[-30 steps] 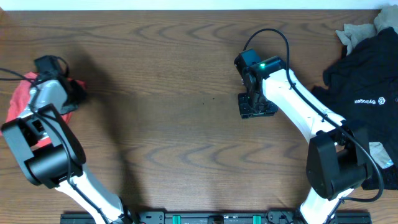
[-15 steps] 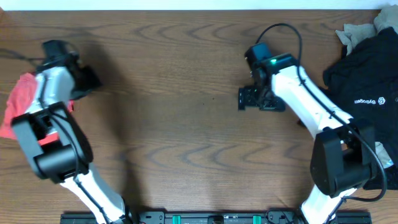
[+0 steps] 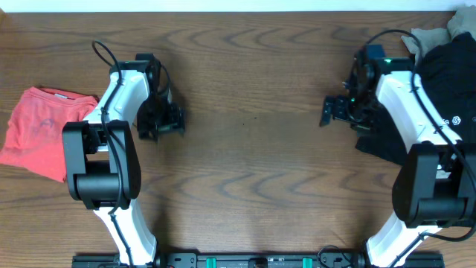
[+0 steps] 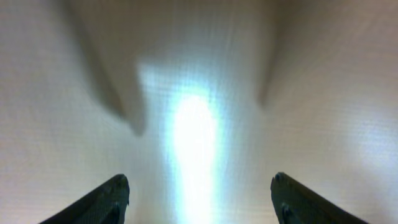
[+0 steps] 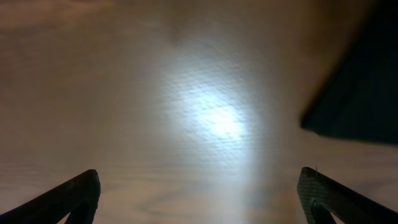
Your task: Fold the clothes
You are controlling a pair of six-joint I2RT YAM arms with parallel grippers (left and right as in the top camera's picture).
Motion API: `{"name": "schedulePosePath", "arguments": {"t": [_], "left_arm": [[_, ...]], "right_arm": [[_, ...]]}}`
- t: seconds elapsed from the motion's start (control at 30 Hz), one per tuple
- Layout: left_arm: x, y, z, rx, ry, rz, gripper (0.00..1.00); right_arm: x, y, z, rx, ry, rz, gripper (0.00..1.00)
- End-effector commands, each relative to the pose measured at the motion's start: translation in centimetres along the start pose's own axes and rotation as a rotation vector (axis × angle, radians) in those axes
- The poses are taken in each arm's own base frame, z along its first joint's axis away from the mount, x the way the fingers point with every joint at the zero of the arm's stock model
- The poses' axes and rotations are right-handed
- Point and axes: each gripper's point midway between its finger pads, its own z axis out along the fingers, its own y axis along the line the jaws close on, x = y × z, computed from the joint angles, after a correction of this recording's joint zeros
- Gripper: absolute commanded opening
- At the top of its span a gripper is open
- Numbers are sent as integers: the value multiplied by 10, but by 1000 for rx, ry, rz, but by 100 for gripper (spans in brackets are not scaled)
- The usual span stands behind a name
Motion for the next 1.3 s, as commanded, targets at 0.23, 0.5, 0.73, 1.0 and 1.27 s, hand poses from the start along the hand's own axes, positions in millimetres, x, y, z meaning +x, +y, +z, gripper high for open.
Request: {"name": "schedulePosePath", "arguments": {"t": [0.23, 0.5, 0.73, 1.0, 1.27], "left_arm": [[53, 6, -23, -15, 57, -23, 74], [70, 4, -76, 34, -399, 50, 75], [101, 3, -134, 76, -927, 67, 98], [141, 1, -198, 160, -1287, 103, 98], [154, 2, -209, 176, -1352, 109, 98]], "right_arm": [[12, -15, -37, 5, -120, -35, 99], [33, -17, -65, -73, -507, -97, 99], [68, -50, -86, 13, -818, -73, 99], [105, -58, -87, 0, -873, -77, 99], [124, -66, -69, 25, -773, -70, 99]]}}
